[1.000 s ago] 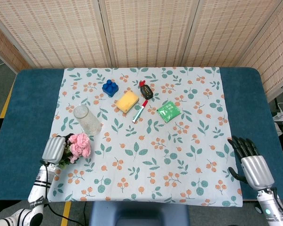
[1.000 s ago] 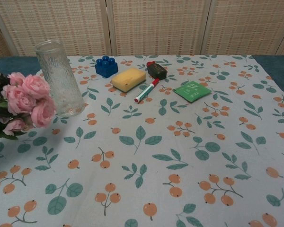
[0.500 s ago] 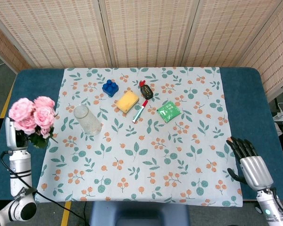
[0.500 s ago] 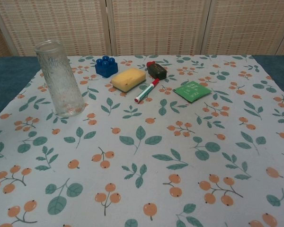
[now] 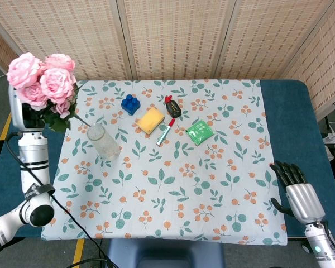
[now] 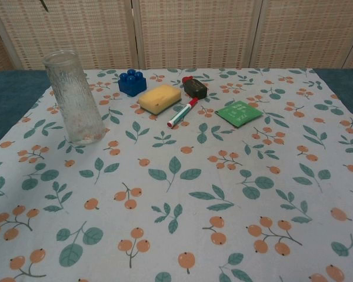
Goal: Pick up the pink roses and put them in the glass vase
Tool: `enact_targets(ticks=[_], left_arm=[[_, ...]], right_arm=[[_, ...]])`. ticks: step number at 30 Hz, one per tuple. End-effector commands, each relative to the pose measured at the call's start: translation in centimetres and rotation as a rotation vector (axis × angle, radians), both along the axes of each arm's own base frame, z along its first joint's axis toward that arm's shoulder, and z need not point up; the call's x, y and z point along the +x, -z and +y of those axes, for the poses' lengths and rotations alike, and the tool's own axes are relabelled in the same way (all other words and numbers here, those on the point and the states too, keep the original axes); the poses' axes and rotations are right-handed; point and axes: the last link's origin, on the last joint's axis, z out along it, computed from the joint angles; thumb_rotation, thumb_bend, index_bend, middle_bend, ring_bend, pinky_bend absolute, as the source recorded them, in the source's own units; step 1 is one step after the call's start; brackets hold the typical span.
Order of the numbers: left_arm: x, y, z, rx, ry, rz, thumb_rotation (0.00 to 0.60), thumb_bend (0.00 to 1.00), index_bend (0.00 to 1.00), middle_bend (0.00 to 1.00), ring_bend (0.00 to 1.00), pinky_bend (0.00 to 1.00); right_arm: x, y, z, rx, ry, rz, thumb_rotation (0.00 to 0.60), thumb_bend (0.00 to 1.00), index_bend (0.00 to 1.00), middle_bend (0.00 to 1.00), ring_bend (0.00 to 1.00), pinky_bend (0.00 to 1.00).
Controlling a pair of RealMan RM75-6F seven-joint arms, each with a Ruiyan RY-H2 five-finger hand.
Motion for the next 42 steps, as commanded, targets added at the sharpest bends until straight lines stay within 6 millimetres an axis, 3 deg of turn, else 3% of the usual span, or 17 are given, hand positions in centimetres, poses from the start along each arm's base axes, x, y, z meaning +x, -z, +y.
enact_targets(ticks=[1, 6, 25, 31, 35, 42], left_arm=[[1.5, 1.6, 1.0, -0.027, -0.005, 0.021, 0.600, 0.64, 0.64, 0.76, 0.67, 0.52], [1.6, 3.7, 2.0, -0.034, -0.020, 0.067, 0.600, 0.64, 0.63, 0.76, 0.67, 0.51], [-2.2, 7.1, 3.5, -0.019, -0.077, 0.177, 0.600, 0.62, 0.62, 0.76, 0.66, 0.50], [-3.7, 8.4, 3.5, -0.044, -0.096, 0.211, 0.600, 0.55, 0.60, 0.73, 0.61, 0.45], [-4.9, 10.0, 3.2, -0.065, -0.111, 0.252, 0.600, 0.46, 0.52, 0.65, 0.49, 0.36], [-6.0, 11.9, 2.8, -0.124, -0.104, 0.255, 0.600, 0.38, 0.19, 0.36, 0.22, 0.27]], right_arm=[[0.0, -0.1, 0.0, -0.002, 0.000, -0.004, 0.600, 0.21, 0.00, 0.00, 0.00, 0.00], [0.0, -0.4, 0.1, -0.001, -0.001, -0.015, 0.600, 0.21, 0.00, 0.00, 0.00, 0.00], [0.0, -0.7, 0.3, 0.001, 0.005, -0.025, 0.600, 0.21, 0.00, 0.00, 0.00, 0.00], [0.0, -0.5, 0.2, 0.005, 0.002, -0.027, 0.600, 0.21, 0.00, 0.00, 0.00, 0.00], [0.0, -0.6, 0.2, -0.003, -0.004, -0.034, 0.600, 0.21, 0.00, 0.00, 0.00, 0.00], [0.0, -0.7, 0.3, -0.004, -0.008, -0.037, 0.600, 0.21, 0.00, 0.00, 0.00, 0.00]])
